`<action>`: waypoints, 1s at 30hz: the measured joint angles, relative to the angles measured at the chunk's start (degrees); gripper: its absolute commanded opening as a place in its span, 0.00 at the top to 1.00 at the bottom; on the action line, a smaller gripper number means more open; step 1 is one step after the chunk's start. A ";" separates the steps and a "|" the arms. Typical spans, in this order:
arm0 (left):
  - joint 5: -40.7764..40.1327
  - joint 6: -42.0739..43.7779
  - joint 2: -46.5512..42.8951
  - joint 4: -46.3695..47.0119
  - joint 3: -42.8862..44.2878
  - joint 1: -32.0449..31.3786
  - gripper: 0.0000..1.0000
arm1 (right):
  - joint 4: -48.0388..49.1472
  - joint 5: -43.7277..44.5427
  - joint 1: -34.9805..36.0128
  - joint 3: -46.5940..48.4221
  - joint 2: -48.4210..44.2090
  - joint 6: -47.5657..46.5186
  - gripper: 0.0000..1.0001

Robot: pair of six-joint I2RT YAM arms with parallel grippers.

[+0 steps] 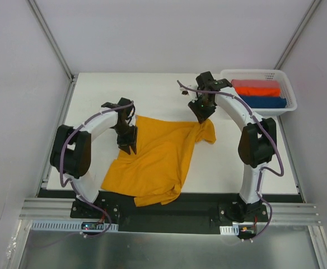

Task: Roll the t-shirts
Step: Flatten out the T-shirt at the center of the board.

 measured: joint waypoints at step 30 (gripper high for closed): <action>11.96 19.65 31.87 3.37 47.65 14.82 0.55 | -0.74 0.96 -0.04 -6.60 -4.46 -1.62 0.39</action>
